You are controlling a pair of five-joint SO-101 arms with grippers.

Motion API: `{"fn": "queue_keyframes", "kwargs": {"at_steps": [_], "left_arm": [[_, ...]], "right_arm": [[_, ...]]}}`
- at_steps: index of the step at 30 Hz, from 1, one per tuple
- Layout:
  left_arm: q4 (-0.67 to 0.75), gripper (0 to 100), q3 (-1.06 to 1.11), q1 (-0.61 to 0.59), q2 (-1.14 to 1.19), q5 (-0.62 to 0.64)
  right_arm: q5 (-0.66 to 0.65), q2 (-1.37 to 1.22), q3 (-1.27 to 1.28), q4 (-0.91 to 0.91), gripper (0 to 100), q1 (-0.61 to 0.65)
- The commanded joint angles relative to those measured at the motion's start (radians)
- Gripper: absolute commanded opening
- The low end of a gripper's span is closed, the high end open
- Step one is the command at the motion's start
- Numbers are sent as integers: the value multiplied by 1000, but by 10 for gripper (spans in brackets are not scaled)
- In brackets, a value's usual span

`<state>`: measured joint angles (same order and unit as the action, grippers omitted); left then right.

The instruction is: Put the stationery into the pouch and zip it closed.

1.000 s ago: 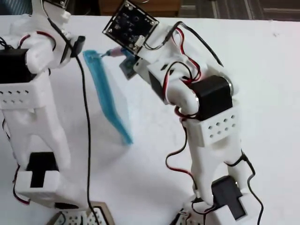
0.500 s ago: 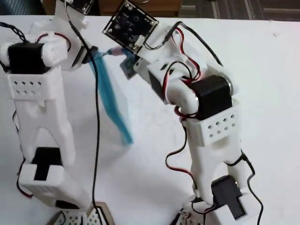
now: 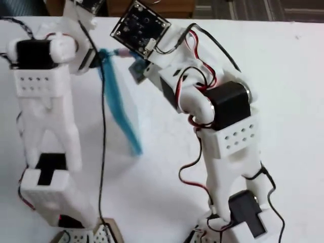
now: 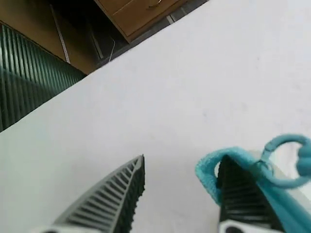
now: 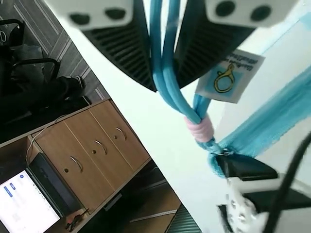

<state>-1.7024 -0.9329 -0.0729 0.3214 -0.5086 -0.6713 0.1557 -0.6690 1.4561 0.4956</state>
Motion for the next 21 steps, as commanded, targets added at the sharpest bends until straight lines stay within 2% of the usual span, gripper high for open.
{"fn": "queue_keyframes", "kwargs": {"at_steps": [1, 5, 9, 15, 21], "left_arm": [[20, 255, 8, 1, 87, -9], [43, 207, 8, 2, 160, -9], [54, 26, 6, 12, 189, -12], [-25, 23, -11, 39, 174, -40], [-83, 23, -71, 35, 111, 144]], "right_arm": [[-8, 33, -5, -4, 16, -19], [-8, 33, -9, -2, 16, -76], [-32, 33, -9, -2, 16, -142], [-63, 28, -3, -4, 16, -234], [-63, 27, -5, -4, 16, -337]]}}
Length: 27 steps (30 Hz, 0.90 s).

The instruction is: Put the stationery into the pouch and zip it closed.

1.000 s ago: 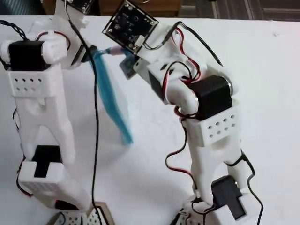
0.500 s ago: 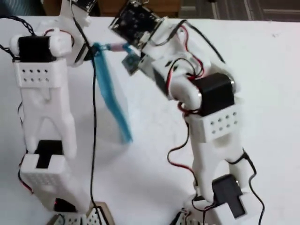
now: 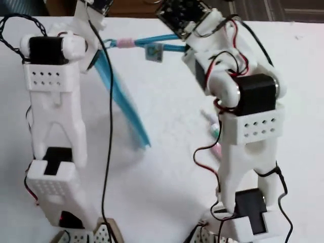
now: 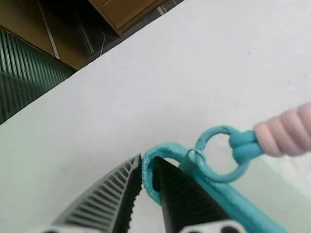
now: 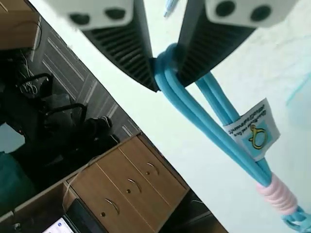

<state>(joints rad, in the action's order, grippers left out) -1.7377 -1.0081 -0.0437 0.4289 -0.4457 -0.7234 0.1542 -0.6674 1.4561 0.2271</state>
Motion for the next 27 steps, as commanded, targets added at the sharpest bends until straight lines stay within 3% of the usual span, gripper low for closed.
{"fn": "queue_keyframes", "kwargs": {"at_steps": [1, 9, 16, 27], "left_arm": [[-48, 23, 14, 4, -12, 110], [-48, 23, 218, -19, -186, 367], [-48, 22, 334, -19, -354, 410], [-49, 22, 462, -19, -684, 618]], "right_arm": [[-11, 28, -9, -5, 16, -88], [-11, 35, -8, -22, 16, -254], [-11, 33, -6, -70, 16, -351], [-3, 35, 176, -139, 16, -489]]}}
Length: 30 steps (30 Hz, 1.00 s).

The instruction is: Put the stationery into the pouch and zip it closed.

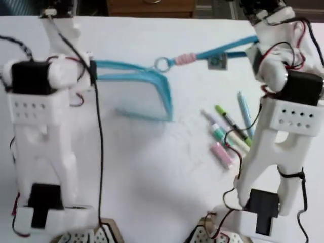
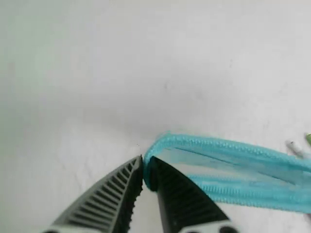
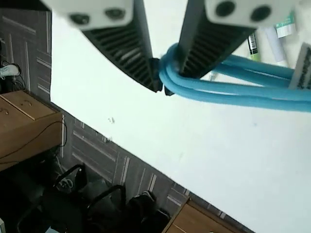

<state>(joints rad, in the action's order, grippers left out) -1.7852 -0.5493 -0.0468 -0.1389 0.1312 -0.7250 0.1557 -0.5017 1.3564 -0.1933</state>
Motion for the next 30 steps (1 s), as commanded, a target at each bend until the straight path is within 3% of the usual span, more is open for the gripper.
{"fn": "queue_keyframes", "kwargs": {"at_steps": [1, 5, 10, 15, 18, 24, 30], "left_arm": [[-2, 22, 0, -12, -151, 61], [-2, 22, -41, 35, -294, 114], [-2, 22, 8, 93, -409, 158], [-2, 22, 66, 45, -410, 172], [0, 22, 100, -4, -403, 172], [0, 23, 127, -110, -206, 170], [0, 23, 2, -150, 85, 207]], "right_arm": [[0, 33, 14, -39, 17, -77], [68, 33, 17, -33, 17, -77], [103, 33, 17, 5, 17, 13], [103, 33, 12, 44, 19, 145], [109, 33, 12, 74, 70, 209], [100, 48, 11, 165, 144, 300], [-81, 142, 17, 404, 146, 433]]}}
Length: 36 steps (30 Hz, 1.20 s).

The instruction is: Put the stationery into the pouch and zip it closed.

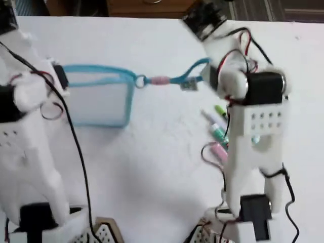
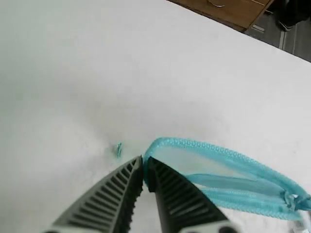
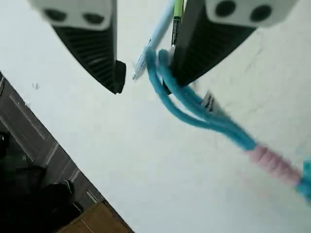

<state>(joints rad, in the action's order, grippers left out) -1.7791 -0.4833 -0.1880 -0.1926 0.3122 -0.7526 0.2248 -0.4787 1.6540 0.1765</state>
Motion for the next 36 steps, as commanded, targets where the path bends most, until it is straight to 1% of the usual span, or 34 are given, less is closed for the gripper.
{"fn": "queue_keyframes", "kwargs": {"at_steps": [1, 5, 12, 17, 19, 22, 25, 28, 31, 34, 36], "left_arm": [[-6, 23, -106, -18, 174, 31], [-6, 23, -198, -35, 242, 48], [-3, 23, -198, -85, 249, 44], [14, 23, -199, -99, 263, 44], [14, 23, -207, -97, 291, 46], [14, 23, -207, -94, 337, 44], [29, 23, -216, -96, 357, 44], [94, 23, -229, -96, 363, 44], [150, 23, -227, -84, 363, 48], [167, 23, -227, -53, 364, 49], [173, 23, -226, -21, 364, 49]], "right_arm": [[-55, 96, -3, 119, 148, 82], [-58, 217, 80, 116, 178, 104], [-61, 473, 402, 113, 176, 102], [-52, 730, 437, 88, 176, 160], [-43, 802, 493, 91, 176, 127], [-38, 871, 586, 87, 176, 30], [-28, 924, 624, 87, 176, 8], [89, 975, 560, 65, 176, 31], [173, 992, 462, 71, 176, 77], [310, 990, 400, 65, 176, 114], [391, 989, 382, 25, 176, 174]]}}
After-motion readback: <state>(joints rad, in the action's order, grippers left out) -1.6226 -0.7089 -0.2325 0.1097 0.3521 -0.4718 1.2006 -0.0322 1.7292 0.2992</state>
